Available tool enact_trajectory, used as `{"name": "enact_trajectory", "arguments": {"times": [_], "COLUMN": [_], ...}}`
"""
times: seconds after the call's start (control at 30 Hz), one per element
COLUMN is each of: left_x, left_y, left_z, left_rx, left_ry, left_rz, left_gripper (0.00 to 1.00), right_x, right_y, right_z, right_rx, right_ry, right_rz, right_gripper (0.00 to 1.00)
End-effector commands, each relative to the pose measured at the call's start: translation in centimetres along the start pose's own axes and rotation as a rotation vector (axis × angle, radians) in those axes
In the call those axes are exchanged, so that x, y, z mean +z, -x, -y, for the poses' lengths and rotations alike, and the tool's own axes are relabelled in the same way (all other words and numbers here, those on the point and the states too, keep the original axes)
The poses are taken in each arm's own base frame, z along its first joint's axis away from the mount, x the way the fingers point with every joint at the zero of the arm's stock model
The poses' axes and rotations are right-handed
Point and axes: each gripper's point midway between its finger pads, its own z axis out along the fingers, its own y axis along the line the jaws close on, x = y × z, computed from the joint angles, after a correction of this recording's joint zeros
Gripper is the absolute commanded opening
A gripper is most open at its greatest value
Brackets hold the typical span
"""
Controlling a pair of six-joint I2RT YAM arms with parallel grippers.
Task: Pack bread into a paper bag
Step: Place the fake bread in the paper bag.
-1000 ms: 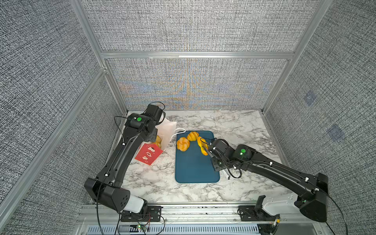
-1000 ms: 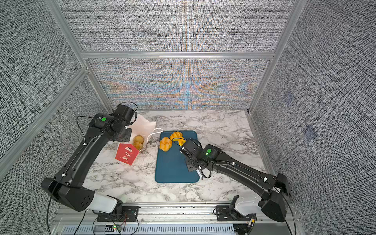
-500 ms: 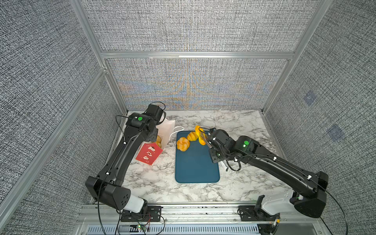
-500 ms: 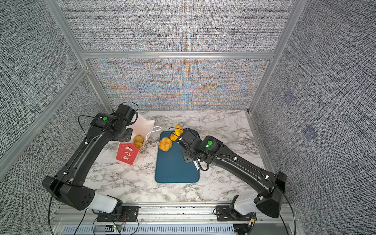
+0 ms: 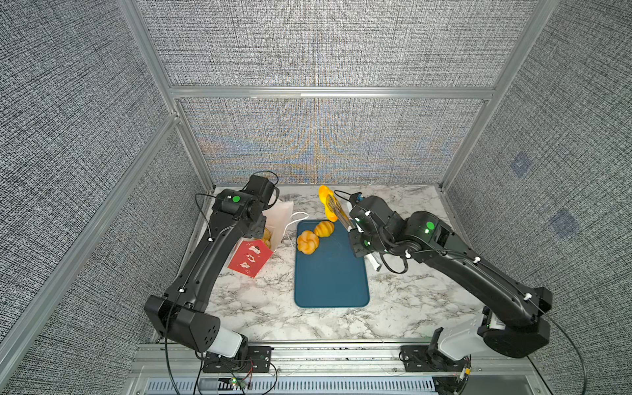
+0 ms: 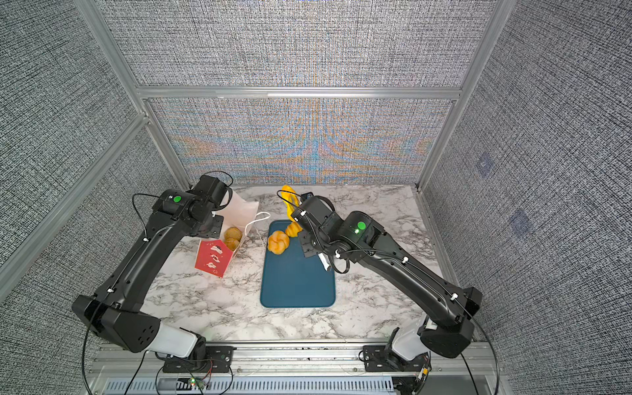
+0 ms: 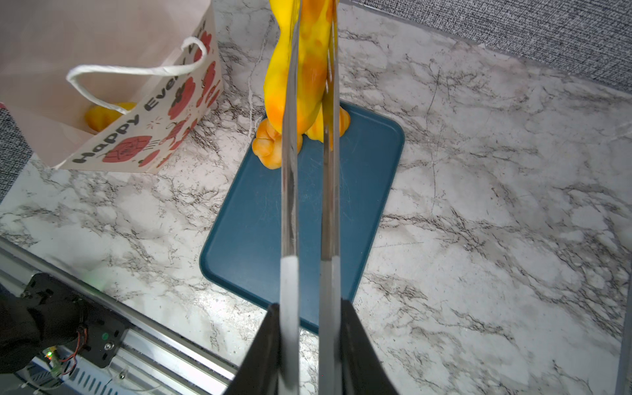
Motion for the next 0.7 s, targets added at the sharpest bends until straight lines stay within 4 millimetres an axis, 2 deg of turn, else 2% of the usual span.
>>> {"name": "enact_trajectory", "arguments": {"times": [0.0,0.43,0.67], "left_x": [-0.2,0.0,0.2], "left_y": [0.5,0.8,0.8], "left_z": [0.2,0.4,0.5], "left_rx": [-0.014,-0.013,-0.009], "left_ry": [-0.013,-0.015,-0.014], "left_rz": [0.019,0.014,0.01], "left_gripper": [0.02,0.02,0.02], "right_x": [-0.5,-1.4,-1.2], "right_y": [1.1,4.7,5.1], "right_z": [-1.1,-5.8,-8.3], "right_rx": [-0.047,-0.1,-0.118], "right_ry": [0.018,0.09,0.141], "right_rz": [0.027,0.1,0.104], "right_gripper": [0.15,0.15,0.15]}}
